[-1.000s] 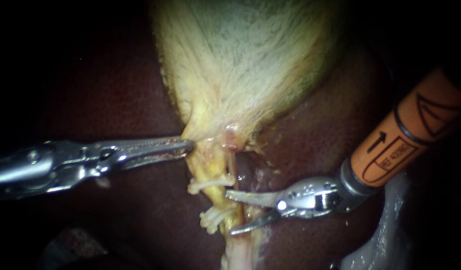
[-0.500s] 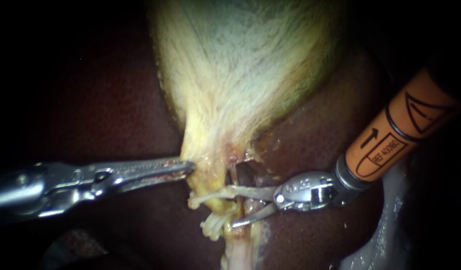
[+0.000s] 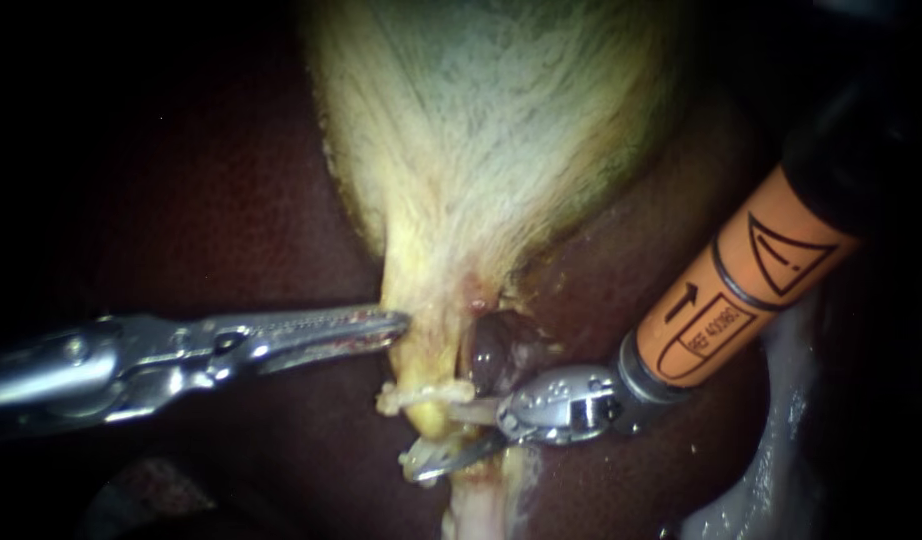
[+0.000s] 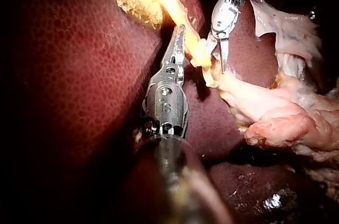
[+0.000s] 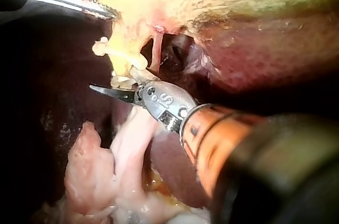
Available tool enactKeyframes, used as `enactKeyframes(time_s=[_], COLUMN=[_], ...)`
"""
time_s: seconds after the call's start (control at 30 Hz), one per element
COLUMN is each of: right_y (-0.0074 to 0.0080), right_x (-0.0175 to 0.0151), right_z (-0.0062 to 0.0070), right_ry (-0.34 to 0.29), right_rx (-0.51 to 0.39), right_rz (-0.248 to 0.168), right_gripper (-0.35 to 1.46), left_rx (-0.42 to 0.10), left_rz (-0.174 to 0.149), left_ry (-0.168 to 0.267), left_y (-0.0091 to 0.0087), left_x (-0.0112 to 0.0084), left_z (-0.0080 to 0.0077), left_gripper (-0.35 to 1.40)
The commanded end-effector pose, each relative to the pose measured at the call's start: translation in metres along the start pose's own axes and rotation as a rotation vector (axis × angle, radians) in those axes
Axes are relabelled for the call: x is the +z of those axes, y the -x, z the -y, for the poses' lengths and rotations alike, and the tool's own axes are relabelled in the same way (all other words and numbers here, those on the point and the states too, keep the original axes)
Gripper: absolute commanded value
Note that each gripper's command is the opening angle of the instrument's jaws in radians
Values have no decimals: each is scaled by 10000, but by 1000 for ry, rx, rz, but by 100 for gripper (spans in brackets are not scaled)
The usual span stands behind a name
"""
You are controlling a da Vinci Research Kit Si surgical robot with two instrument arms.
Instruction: Go to the cutting position left tube
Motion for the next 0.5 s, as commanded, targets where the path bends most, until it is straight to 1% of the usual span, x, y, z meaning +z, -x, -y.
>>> enactKeyframes(time_s=[0.03,0.2,0.4,0.5], right_y=[-1,-5,-7,-8], right_x=[2,11,17,17], right_z=[-1,-6,-12,-13], right_ry=[4,7,9,9], right_rx=[1,20,33,39], right_rz=[0,-12,-22,-22], right_gripper=[133,133,131,131], left_rx=[-1,-1,-1,-1], left_rz=[-1,-1,-1,-1], left_ry=[0,-5,-5,-5], left_y=[0,2,3,3], left_x=[2,6,6,6], left_z=[1,7,8,8], left_gripper=[-8,-8,-8,-6])
